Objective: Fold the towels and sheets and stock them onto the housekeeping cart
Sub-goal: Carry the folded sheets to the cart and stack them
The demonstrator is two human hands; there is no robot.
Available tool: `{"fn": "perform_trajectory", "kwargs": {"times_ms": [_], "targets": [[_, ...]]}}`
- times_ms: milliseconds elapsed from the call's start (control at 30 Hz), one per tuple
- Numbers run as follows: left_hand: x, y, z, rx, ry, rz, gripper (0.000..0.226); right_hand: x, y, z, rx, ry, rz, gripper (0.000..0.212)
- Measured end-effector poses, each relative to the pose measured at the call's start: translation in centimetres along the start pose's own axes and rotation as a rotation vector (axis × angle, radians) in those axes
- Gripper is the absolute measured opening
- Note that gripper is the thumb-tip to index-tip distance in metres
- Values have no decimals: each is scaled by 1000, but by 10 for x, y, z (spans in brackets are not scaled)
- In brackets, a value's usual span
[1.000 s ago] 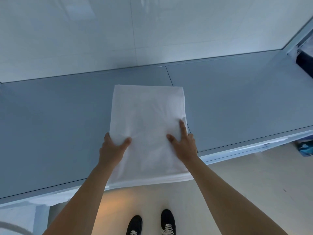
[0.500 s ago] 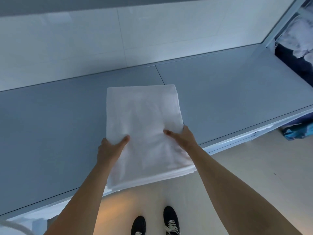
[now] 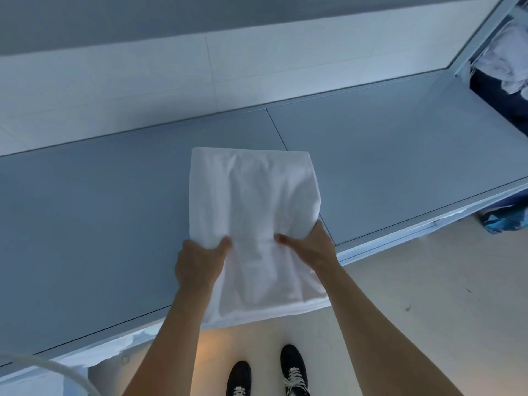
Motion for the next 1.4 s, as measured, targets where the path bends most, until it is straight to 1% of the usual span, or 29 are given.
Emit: {"fn": "perform_trajectory", "kwargs": {"times_ms": [100, 233, 300, 433, 567, 700, 833, 967, 1167, 1400], "targets": [[6, 21, 7, -32, 8, 50, 75, 3, 16, -4, 30, 75, 80, 84], [9, 60, 21, -141, -62, 120, 72, 5, 50, -9, 87, 156, 165, 71], [7, 79, 25, -177, -100, 114, 73, 11, 68, -3, 83, 166, 196, 68], [6, 117, 36, -276, -114, 95, 73, 47, 104, 16, 39, 167, 267, 75], [0, 157, 63, -358, -88, 5, 74, 100, 135, 20, 8, 186, 358, 75], [-4, 200, 99, -439, -20, -89, 74, 164, 165, 14, -1, 190, 489, 81], [-4, 249, 138, -558, 41, -166, 64, 228, 205, 10, -14, 198, 658, 71], [1, 303, 179, -717, 42, -217, 64, 282, 249, 18, -71, 174, 800, 73], [-4, 390, 226, -920, 57, -301, 66, 350, 313, 45, -171, 111, 973, 66], [-43, 489, 249, -1040, 79, -435, 68, 423, 373, 96, -276, 128, 1124, 66]]}}
Point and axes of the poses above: each hand's wrist, its own y-axis away from the middle knuckle, its own x-axis out of the back of the hand, z = x × y, the point moved 9 cm from there along -y, towards the middle knuckle, and after that the axes turned 5 degrees about x, right-handed, at the moved point
